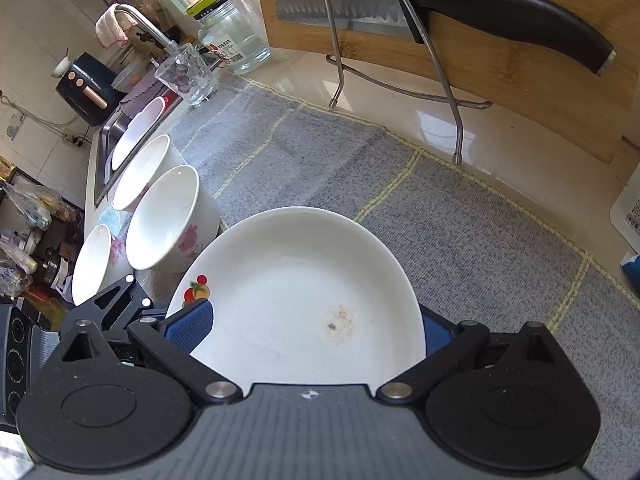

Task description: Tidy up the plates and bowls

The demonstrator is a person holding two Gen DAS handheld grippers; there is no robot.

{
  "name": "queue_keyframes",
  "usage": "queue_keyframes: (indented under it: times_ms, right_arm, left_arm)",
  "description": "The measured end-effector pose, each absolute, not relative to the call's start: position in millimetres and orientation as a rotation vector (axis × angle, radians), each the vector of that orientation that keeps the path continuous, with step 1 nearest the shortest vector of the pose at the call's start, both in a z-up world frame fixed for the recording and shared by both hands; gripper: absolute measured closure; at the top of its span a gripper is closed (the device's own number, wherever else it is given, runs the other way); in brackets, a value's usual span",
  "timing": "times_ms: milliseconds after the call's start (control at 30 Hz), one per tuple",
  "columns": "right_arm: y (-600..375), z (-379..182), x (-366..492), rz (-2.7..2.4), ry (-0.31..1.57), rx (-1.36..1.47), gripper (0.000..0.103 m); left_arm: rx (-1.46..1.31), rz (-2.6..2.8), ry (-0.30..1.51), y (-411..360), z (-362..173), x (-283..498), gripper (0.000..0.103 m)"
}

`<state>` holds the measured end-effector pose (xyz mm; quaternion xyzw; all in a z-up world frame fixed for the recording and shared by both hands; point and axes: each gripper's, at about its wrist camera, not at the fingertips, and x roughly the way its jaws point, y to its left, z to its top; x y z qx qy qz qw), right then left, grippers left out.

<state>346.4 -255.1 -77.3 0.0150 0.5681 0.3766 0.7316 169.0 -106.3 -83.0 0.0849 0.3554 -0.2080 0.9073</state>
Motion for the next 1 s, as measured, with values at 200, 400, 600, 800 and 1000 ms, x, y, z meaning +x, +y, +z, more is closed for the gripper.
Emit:
queue_keyframes:
  times_ms: [200, 400, 600, 800, 1000]
  right_arm:
    - [-261.9, -70.6, 335.6, 0.816, 1.235, 0.049, 0.0]
    - [-275.2, -61.2, 323.3, 0.787, 1.222, 0.07, 0.0]
    - [-289.2, -49.5, 310.4, 0.754, 1.202, 0.089, 0.0]
    - [-305.8, -38.4, 295.3, 0.717, 1.179, 0.099, 0.0]
    - [-326.0, -30.3, 278.1, 0.669, 1.16, 0.112, 0.0]
  left_arm:
    - [0.193, -0.453, 0.729, -107.9, -74.5, 165.6, 0.002]
    - [0.204, -0.495, 0.732, -112.8, -68.1, 163.9, 0.002]
    - [0.202, -0.539, 0.738, -116.9, -61.4, 159.3, 0.002]
    - [0.222, -0.594, 0.727, -127.5, -53.7, 156.1, 0.002]
    - [0.237, -0.64, 0.717, -140.7, -46.4, 152.0, 0.002]
